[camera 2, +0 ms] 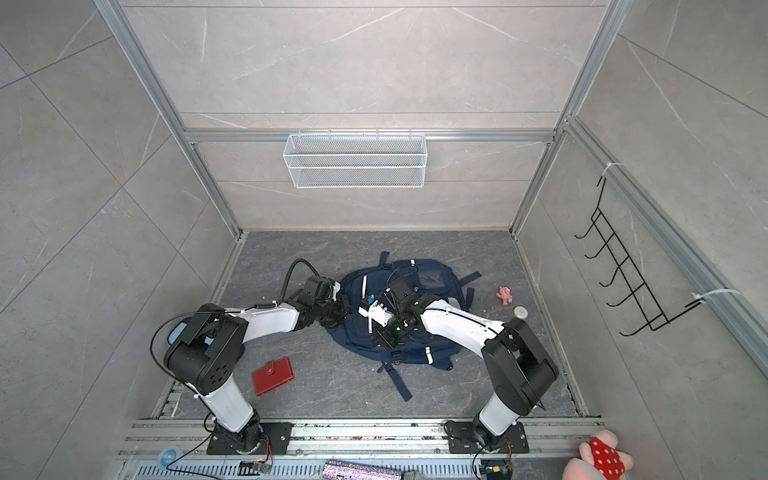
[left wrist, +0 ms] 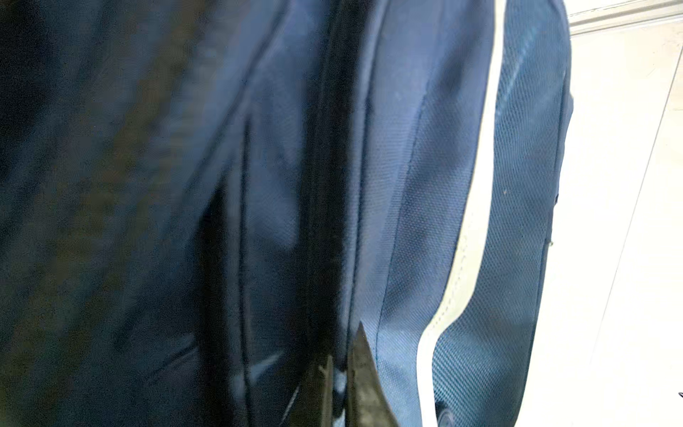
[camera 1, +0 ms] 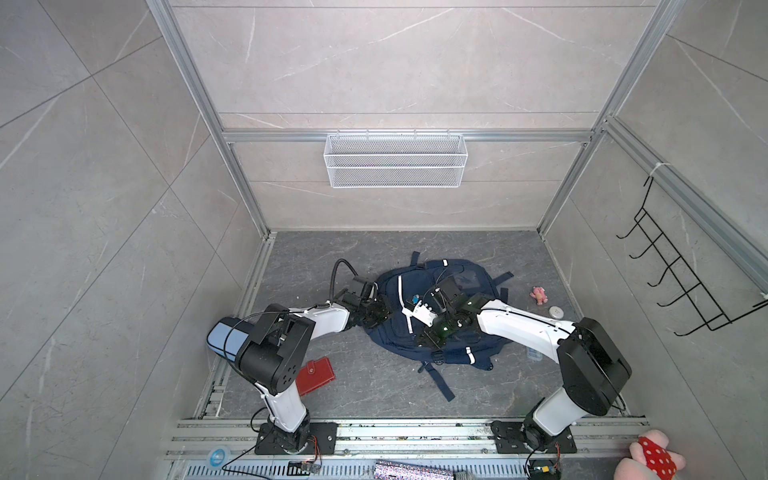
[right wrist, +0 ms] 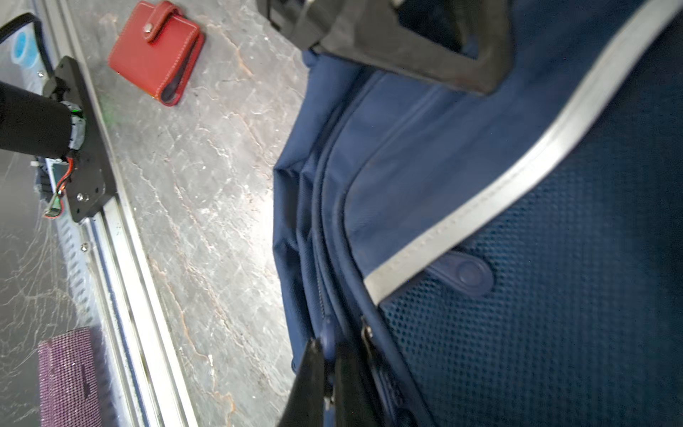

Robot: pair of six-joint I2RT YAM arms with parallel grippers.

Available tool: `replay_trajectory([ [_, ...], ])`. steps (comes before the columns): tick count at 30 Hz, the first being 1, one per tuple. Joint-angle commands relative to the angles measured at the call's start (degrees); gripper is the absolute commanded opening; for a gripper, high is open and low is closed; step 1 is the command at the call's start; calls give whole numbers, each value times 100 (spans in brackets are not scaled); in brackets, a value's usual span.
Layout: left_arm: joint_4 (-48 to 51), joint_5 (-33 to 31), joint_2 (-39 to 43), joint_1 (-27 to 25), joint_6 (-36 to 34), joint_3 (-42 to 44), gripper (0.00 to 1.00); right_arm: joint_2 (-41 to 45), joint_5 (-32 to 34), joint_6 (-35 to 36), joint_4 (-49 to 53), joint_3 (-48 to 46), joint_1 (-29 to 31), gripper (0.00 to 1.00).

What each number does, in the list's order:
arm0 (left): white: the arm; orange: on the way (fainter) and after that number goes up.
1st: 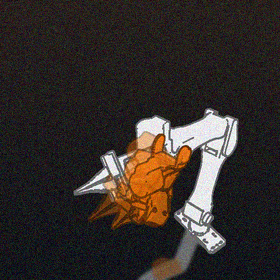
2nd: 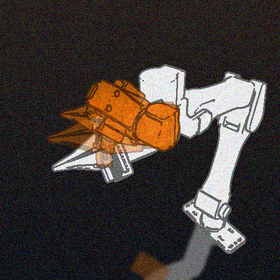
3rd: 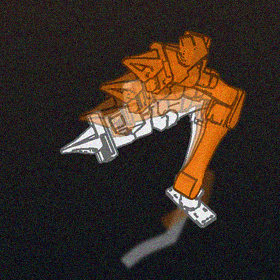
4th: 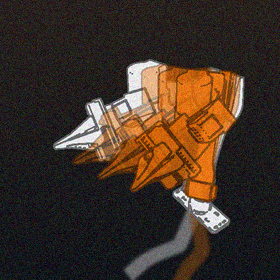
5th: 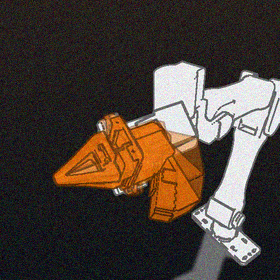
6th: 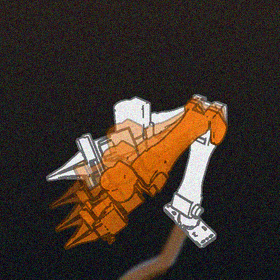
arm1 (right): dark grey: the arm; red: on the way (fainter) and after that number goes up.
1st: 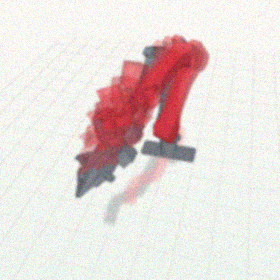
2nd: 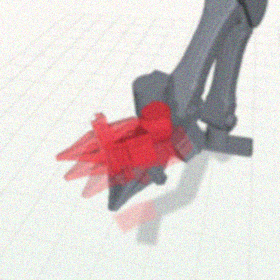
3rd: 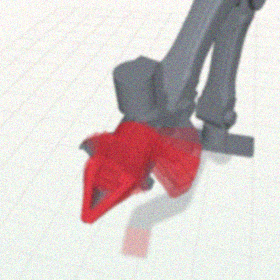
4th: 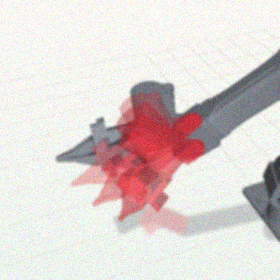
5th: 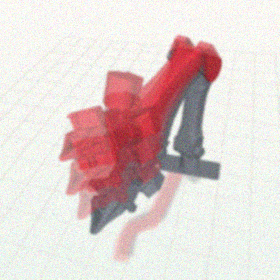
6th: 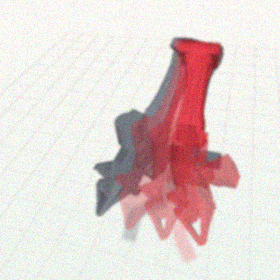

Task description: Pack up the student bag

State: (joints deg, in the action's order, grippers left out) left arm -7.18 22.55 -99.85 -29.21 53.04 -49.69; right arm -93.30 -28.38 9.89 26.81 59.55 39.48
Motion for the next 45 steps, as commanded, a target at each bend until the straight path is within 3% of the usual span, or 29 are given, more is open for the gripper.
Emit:
replay_trajectory([
  [1,-346,-321,-103,0,358,91,0,-1,-789,-55,-222,113,256,0],
  [8,473,-664,462,-10,-292,-95,0,-2,-504,-376,-457,87,270,0],
  [16,1378,-1064,1350,-12,-872,-29,53,134,-569,-930,-813,-143,-22,0],
  [19,1484,-1210,1819,-25,-909,209,69,228,-723,-1118,-932,-225,-278,1],
  [23,1665,-1438,2575,-114,-1000,548,83,294,-840,-1211,-789,-70,-458,23],
  [28,2202,-1654,3337,-315,-1377,719,86,773,-728,-1571,-764,-99,-475,46],
  [35,2713,-1420,3719,-775,-1851,778,74,1461,-373,-1901,196,-39,-511,83],
  [40,2616,-1525,3381,-1539,-1767,541,61,1806,565,-2326,1165,-435,-988,86],
  [45,2668,-2043,2454,-2549,-1998,-203,59,1886,738,-2661,1531,-915,-1981,87],
])
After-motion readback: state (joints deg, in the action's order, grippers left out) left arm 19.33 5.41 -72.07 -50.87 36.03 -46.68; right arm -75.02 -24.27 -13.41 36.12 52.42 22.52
